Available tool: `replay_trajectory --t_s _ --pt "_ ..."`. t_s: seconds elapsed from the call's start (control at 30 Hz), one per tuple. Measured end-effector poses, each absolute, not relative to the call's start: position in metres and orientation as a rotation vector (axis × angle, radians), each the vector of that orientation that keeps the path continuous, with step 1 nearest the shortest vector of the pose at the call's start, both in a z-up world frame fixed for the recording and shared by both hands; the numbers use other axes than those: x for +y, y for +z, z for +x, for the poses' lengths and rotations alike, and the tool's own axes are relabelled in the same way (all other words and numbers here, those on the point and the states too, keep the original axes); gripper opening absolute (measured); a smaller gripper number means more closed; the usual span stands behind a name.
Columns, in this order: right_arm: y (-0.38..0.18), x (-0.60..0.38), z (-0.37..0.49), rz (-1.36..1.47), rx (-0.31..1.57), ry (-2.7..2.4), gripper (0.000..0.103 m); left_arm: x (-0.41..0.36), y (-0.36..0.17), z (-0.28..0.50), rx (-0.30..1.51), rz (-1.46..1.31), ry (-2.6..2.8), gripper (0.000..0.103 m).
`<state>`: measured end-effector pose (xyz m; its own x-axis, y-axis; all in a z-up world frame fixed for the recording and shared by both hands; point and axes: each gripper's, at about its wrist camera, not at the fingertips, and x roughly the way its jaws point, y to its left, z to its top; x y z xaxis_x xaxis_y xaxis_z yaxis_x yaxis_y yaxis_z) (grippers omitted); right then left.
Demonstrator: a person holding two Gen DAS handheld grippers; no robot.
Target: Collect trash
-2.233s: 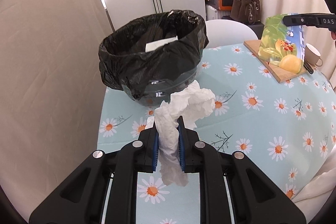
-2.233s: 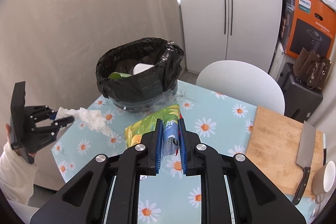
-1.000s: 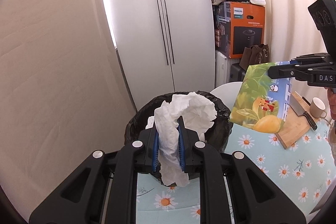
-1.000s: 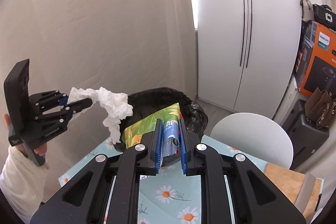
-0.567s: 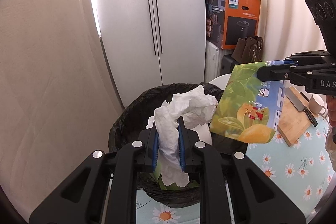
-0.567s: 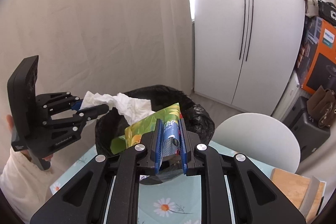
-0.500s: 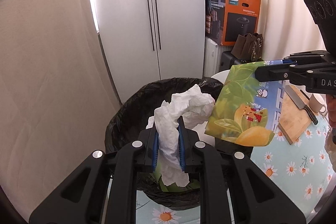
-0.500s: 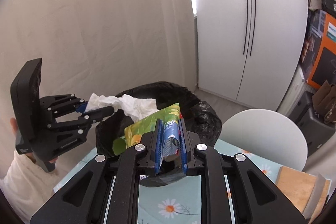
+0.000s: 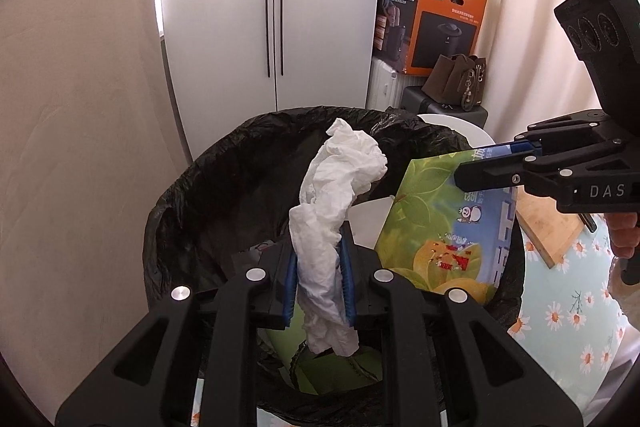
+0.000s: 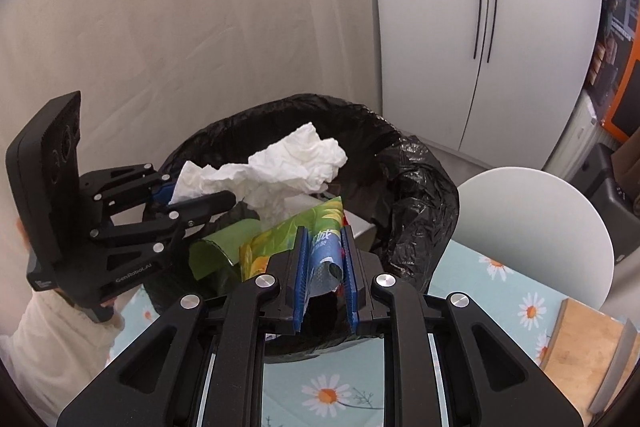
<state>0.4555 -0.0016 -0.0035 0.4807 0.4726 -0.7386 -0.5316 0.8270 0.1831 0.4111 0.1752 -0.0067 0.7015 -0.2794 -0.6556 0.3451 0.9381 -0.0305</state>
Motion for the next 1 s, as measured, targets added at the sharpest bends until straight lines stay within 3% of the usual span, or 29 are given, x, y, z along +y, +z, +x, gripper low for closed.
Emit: replay_trajectory --t_s 0.13,0.23,0.3,0.43,0.57,0.73,1.0 --pt "-0.007 -0.003 0.455 -0.08 0.873 0.61 0.021 0.177 -0.012 0.411 0.718 0.092 -0.36 0.021" --pt "-0.008 -0.003 0.451 -0.092 0.86 0.601 0.022 0.177 -0.009 0.405 0.705 0.097 -0.351 0.041" --pt "-0.007 -0.005 0.447 -0.091 0.85 0.608 0.024 0.179 -0.005 0.397 0.694 0.093 -0.339 0.049" --pt "-0.002 -0.01 0.437 -0.096 0.823 0.623 0.026 0.182 0.005 0.376 0.676 0.079 -0.278 0.072" --pt "0.003 -0.019 0.425 -0.097 0.799 0.66 0.031 0.188 0.017 0.353 0.668 0.016 -0.217 0.084" --pt "0.013 -0.033 0.406 -0.139 0.765 0.7 0.052 0.184 0.033 0.318 0.654 -0.025 -0.118 0.092" --pt "0.026 -0.067 0.371 -0.146 0.706 0.769 0.072 0.157 0.047 0.271 0.668 -0.032 -0.036 0.097"
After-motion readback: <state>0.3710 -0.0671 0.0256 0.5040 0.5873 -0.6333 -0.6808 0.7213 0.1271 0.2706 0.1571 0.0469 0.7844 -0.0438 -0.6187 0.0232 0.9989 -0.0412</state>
